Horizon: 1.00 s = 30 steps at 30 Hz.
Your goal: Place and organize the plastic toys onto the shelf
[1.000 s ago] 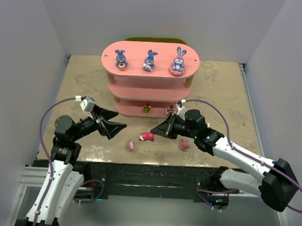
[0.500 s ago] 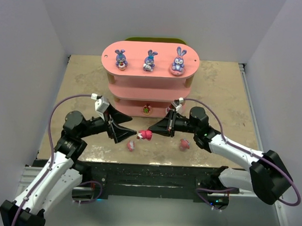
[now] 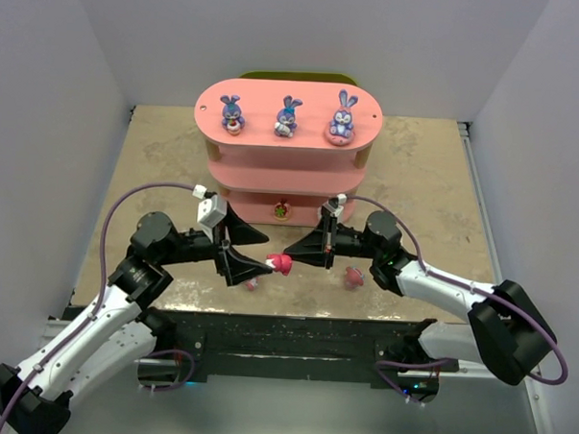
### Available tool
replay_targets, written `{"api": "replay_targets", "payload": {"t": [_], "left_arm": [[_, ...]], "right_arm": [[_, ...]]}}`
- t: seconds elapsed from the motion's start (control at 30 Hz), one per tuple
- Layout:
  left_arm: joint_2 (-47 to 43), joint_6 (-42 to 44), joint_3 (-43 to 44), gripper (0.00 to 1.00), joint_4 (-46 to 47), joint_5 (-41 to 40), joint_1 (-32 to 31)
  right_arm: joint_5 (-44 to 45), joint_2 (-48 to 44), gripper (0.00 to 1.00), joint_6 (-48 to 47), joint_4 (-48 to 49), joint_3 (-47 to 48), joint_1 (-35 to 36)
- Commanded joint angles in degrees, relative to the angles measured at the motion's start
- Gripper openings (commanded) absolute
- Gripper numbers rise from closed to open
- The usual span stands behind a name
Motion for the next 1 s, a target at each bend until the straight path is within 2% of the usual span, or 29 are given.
{"api": "replay_targets", "payload": {"t": [0.0,0.2,0.3,0.6,0.97], "left_arm": [[-0.23,4.22,2.91,0.88,-0.47,-1.58,-1.78],[-0.75,4.31,0.98,0.91,4.44,1.05,-4.59],[-0.49,4.84,-0.08,0.91,4.97,-1.93,-6.44],[2.06,7.65,-0.26,0.81,2.00,-7.90,-12.23],[0.65,8.71,-0.52,0.68,-0.83,-12.83,-14.44]], "right_arm": [[-2.78,-0.34,0.00,3.80,5.55,-0.15,-0.25],[-3.66,-0.69,0.00,3.97,5.11,0.12,-0.17],[-4.19,-0.51,0.00,4.41,5.73,-0.32,-0.25],[-4.98,-0.95,0.00,5.64,7.22,-0.94,-0.25],[-5.77,-1.48,0.00,7.66,9.86,-2.43,-0.25]]}}
